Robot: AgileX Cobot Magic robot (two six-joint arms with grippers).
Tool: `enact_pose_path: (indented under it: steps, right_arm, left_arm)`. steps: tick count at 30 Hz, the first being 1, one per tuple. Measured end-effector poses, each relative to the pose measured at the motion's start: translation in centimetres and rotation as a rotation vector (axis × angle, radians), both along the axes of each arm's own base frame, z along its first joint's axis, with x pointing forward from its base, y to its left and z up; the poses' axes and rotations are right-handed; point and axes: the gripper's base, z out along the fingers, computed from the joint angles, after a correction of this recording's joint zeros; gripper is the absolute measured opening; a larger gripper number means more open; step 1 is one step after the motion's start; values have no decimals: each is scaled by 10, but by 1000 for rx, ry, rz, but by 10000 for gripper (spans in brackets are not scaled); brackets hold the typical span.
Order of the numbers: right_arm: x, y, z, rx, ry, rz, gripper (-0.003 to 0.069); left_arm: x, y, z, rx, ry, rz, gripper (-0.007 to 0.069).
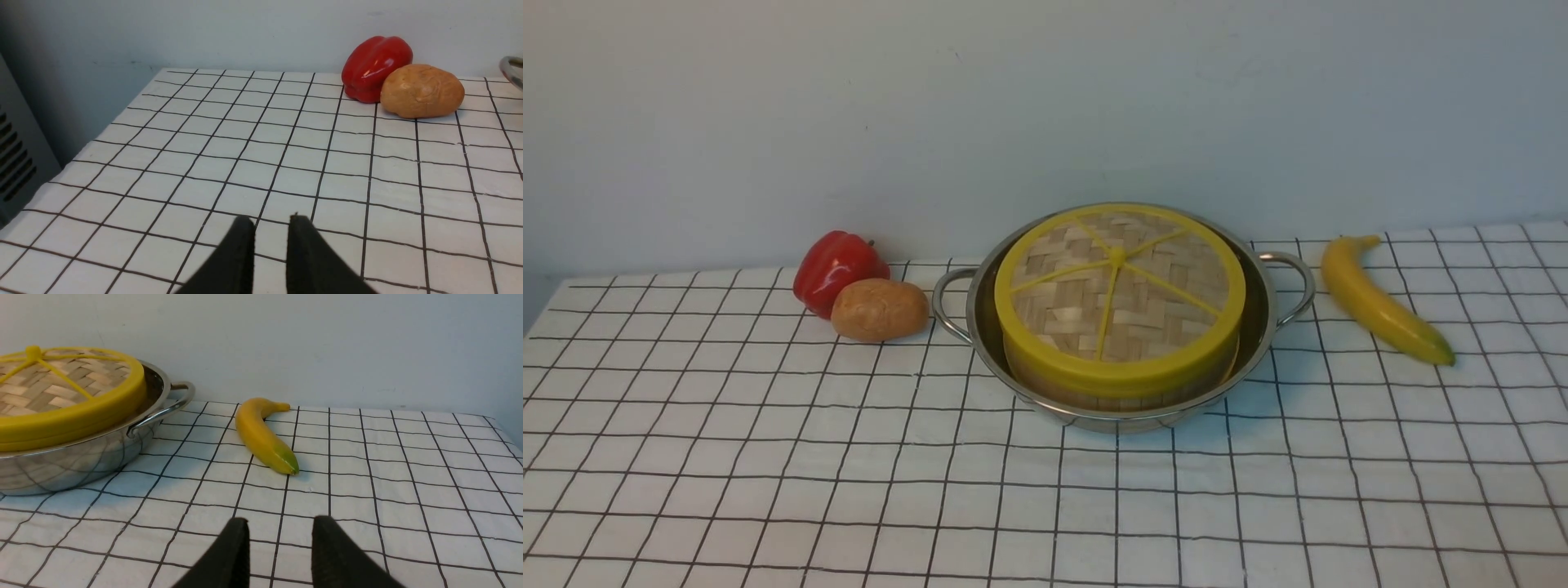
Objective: Place the steamer in the pot on the white tablecloth, and put the lid on the steamer.
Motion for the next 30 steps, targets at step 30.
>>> enact_pose_path:
  steps: [30]
  right_arm:
    - [0,0,0,0,1,0,242]
  left_arm:
    - [0,0,0,0,0,0,170]
